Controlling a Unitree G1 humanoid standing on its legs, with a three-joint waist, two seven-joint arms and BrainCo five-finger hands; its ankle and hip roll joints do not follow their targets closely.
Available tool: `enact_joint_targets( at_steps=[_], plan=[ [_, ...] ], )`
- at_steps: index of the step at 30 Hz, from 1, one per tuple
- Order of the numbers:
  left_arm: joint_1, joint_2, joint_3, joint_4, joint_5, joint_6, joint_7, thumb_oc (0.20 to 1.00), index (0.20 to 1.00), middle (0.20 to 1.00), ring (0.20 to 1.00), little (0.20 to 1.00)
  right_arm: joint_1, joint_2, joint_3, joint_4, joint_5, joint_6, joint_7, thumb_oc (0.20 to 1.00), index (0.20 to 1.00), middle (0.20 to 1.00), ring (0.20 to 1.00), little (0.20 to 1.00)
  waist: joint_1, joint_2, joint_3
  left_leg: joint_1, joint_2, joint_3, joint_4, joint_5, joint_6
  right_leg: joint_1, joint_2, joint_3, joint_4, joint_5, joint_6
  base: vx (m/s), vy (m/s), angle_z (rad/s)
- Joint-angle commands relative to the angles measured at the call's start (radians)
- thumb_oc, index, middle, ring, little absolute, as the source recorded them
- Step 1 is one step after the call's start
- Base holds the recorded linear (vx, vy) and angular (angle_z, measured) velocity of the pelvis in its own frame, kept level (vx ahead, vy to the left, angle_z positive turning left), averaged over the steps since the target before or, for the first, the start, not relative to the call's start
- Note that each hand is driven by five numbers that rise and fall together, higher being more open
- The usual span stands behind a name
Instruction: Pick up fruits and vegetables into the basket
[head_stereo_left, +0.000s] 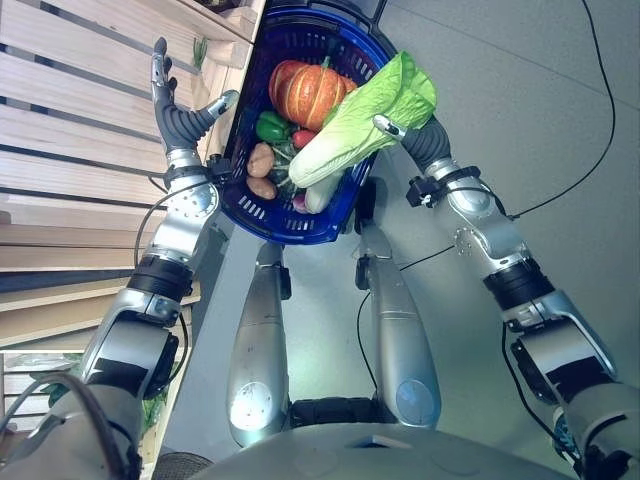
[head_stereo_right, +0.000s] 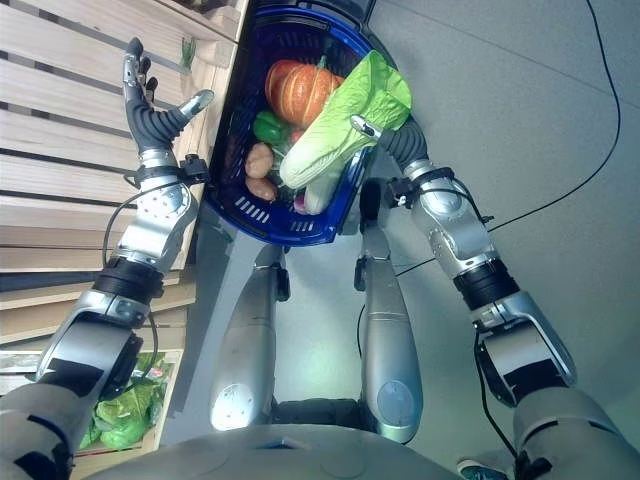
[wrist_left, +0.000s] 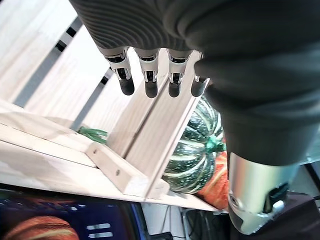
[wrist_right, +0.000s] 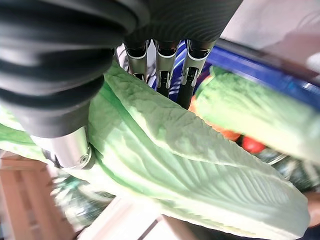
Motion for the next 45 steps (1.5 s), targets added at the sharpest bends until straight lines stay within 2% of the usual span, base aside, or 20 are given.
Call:
enact_joint_targets(
  at_steps=[1, 7, 17, 20, 30, 31, 32, 33, 45],
  plan=[
    [-0.034, 0.039, -0.009, -0.003, 0.039, -0.027, 0.007, 1.000, 1.000, 1.000, 1.000, 1.000, -0.048, -0.022, 0.028, -0.023, -0.013, -0.005, -0.014, 0.200, 0.200, 0.200, 0.200, 0.200, 0.012, 0.045, -0.026, -0.032, -0.071, 0.021, -0.056, 0.051, 0.022, 0.034, 0.041, -0.071, 0.112, -0.158, 0.050, 0.00, 0.000, 0.00],
    [-0.102, 0.037, -0.050, 0.063, 0.014, -0.026, -0.027, 1.000, 1.000, 1.000, 1.000, 1.000, -0.210, -0.010, 0.080, 0.182, -0.026, 0.060, -0.020, 0.200, 0.200, 0.200, 0.200, 0.200, 0.043, 0.064, -0.026, -0.042, -0.079, 0.010, -0.039, 0.048, 0.020, 0.025, 0.030, -0.089, 0.129, -0.161, 0.049, 0.02, -0.025, 0.01],
    [-0.180, 0.017, -0.111, 0.123, -0.006, -0.053, -0.066, 1.000, 1.000, 1.000, 1.000, 1.000, -0.383, 0.038, 0.115, 0.505, -0.054, 0.106, 0.057, 0.200, 0.200, 0.200, 0.200, 0.200, 0.088, 0.088, -0.026, -0.066, -0.096, -0.009, -0.014, 0.044, 0.025, 0.003, 0.021, -0.115, 0.157, -0.166, 0.045, 0.02, -0.022, 0.11],
    [-0.202, 0.007, -0.136, 0.136, -0.016, -0.060, -0.070, 1.000, 1.000, 1.000, 1.000, 1.000, -0.425, 0.056, 0.128, 0.606, -0.082, 0.139, 0.080, 0.200, 0.200, 0.200, 0.200, 0.200, 0.103, 0.099, -0.026, -0.081, -0.106, -0.019, -0.001, 0.043, 0.029, -0.011, 0.016, -0.123, 0.170, -0.168, 0.043, 0.03, -0.020, 0.12],
    [-0.217, -0.012, -0.156, 0.133, -0.024, -0.071, -0.063, 1.000, 1.000, 1.000, 1.000, 1.000, -0.480, 0.074, 0.142, 0.771, -0.135, 0.214, 0.117, 0.200, 0.200, 0.200, 0.200, 0.200, 0.125, 0.122, -0.026, -0.107, -0.120, -0.031, 0.014, 0.044, 0.037, -0.038, 0.009, -0.127, 0.183, -0.170, 0.041, 0.01, 0.001, 0.02],
    [-0.213, -0.016, -0.161, 0.130, -0.024, -0.076, -0.057, 1.000, 1.000, 1.000, 1.000, 1.000, -0.484, 0.075, 0.141, 0.792, -0.141, 0.232, 0.113, 0.476, 0.476, 0.476, 0.476, 0.476, 0.128, 0.127, -0.026, -0.114, -0.123, -0.034, 0.017, 0.045, 0.038, -0.044, 0.008, -0.128, 0.187, -0.171, 0.041, 0.02, 0.019, 0.07],
    [-0.212, -0.018, -0.162, 0.127, -0.024, -0.075, -0.055, 1.000, 1.000, 1.000, 1.000, 1.000, -0.484, 0.076, 0.138, 0.801, -0.142, 0.236, 0.108, 0.693, 0.693, 0.693, 0.693, 0.693, 0.130, 0.128, -0.026, -0.115, -0.124, -0.036, 0.017, 0.044, 0.039, -0.046, 0.008, -0.128, 0.187, -0.172, 0.041, 0.02, 0.019, 0.09],
    [-0.211, -0.020, -0.163, 0.126, -0.023, -0.076, -0.054, 1.000, 1.000, 1.000, 1.000, 1.000, -0.483, 0.077, 0.137, 0.807, -0.141, 0.242, 0.104, 1.000, 1.000, 1.000, 1.000, 1.000, 0.131, 0.129, -0.026, -0.117, -0.124, -0.036, 0.018, 0.044, 0.040, -0.049, 0.009, -0.128, 0.189, -0.172, 0.041, 0.01, 0.017, 0.08],
    [-0.186, -0.035, -0.162, 0.099, -0.007, -0.075, -0.032, 1.000, 1.000, 1.000, 1.000, 1.000, -0.493, 0.071, 0.113, 0.861, -0.153, 0.263, 0.078, 1.000, 1.000, 1.000, 1.000, 1.000, 0.135, 0.136, -0.026, -0.119, -0.128, -0.037, 0.027, 0.045, 0.044, -0.055, 0.009, -0.127, 0.204, -0.171, 0.041, 0.00, 0.006, 0.02]
  ],
)
